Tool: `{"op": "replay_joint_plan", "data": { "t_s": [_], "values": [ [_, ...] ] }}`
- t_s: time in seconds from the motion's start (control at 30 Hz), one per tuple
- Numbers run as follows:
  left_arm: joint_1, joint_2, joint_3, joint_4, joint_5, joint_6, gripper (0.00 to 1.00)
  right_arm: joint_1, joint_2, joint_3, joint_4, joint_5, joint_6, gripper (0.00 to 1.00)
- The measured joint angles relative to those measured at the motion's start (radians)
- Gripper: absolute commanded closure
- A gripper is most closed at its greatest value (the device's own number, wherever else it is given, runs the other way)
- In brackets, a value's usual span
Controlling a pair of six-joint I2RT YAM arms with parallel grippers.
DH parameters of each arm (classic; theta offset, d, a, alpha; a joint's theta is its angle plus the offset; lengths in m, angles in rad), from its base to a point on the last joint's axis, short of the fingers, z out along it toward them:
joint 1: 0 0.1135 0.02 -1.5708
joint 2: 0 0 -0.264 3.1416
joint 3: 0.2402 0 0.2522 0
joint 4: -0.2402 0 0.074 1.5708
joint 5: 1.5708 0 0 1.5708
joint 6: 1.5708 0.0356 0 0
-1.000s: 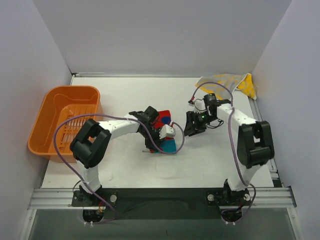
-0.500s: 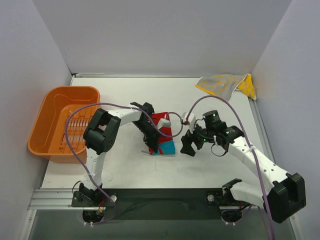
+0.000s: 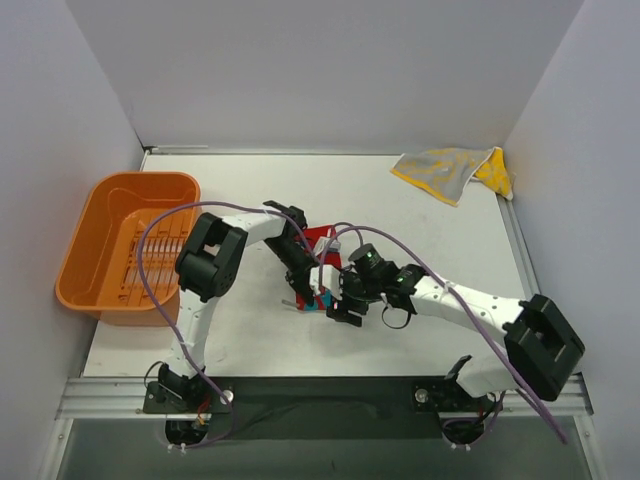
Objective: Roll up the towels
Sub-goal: Roll the towel
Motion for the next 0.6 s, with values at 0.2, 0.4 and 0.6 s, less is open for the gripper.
{"op": "replay_joint_plan", "data": {
  "t_s": [0.2,0.4,0.6],
  "values": [
    [0.004,0.01,0.006,-0.019,0.004,-0.003,0.86,0.029,0.09,-0.002,0.106,0.009,-0.096,0.41],
    [0.008,0.015,0.011,-0.027,0.006,-0.007,0.84,0.032,0.18,-0.012,0.177,0.014,-0.161,0.55],
    [0.011,0.018,0.011,-0.033,0.011,-0.01,0.83,0.031,0.231,-0.02,0.22,0.024,-0.192,0.83]
  ]
}}
